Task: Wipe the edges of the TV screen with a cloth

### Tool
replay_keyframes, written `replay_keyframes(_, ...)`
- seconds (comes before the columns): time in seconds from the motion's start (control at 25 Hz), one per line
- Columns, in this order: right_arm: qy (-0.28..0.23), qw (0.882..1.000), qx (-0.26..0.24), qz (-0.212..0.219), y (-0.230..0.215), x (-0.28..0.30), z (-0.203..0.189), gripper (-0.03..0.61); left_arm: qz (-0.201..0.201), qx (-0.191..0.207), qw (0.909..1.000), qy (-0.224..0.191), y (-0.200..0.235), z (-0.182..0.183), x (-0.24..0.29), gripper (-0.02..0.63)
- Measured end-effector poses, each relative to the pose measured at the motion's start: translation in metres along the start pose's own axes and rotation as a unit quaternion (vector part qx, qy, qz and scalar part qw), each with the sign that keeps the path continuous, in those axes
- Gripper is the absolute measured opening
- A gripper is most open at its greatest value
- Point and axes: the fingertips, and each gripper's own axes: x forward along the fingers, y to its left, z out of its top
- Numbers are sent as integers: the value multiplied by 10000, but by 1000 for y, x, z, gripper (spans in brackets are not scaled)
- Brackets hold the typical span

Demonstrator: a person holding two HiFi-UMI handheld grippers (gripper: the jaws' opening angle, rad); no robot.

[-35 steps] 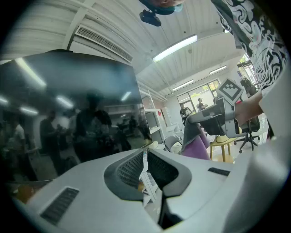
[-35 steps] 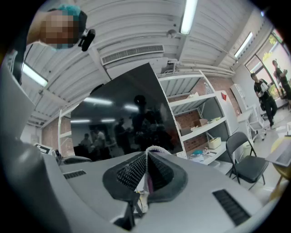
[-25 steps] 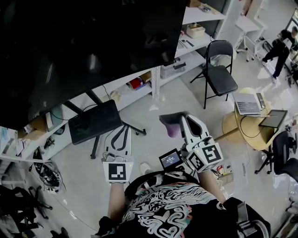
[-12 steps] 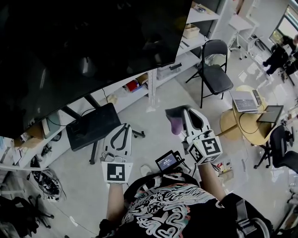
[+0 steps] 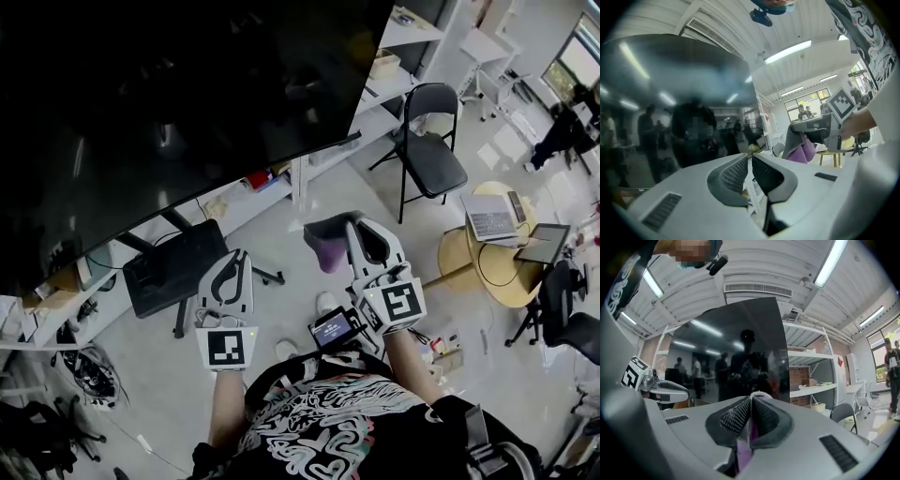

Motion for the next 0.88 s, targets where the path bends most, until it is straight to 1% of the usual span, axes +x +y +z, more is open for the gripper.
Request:
replay_keyframes(0.12, 85, 9999, -20, 112, -29, 20, -5, 37, 55, 67, 9999, 147, -2, -2, 29, 40)
replay_keyframes(0.24, 139, 9994, -5, 302, -59, 40, -11, 37, 138, 252, 9981, 542, -1, -9, 58, 40)
replay_keyframes(0.28, 171, 9993, 3, 344, -69, 46, -13, 38, 176, 260, 9979, 565, -2, -9, 67, 40)
replay_keyframes(0.36, 213, 9989, 46, 422, -87, 58, -19, 37, 300, 125, 9988, 375, -7, -1, 87, 40)
replay_keyframes(0.44, 215, 9983, 73, 542, -102, 69, -25, 37, 386, 99, 9987, 318, -13, 2, 104, 40)
replay_keyframes(0.6, 256, 9965, 87, 787, -121, 92, -37, 37, 598, 51, 9971, 462, -17, -6, 127, 40)
replay_keyframes(0.72, 291, 9949, 69, 960, -132, 107, -44, 37, 750, 165, 9949, 649, -18, -13, 139, 40)
replay_keyframes(0.88, 395, 9933, 62, 1084, -144, 127, -55, 37, 960, 15, 9938, 559, -16, -14, 153, 40)
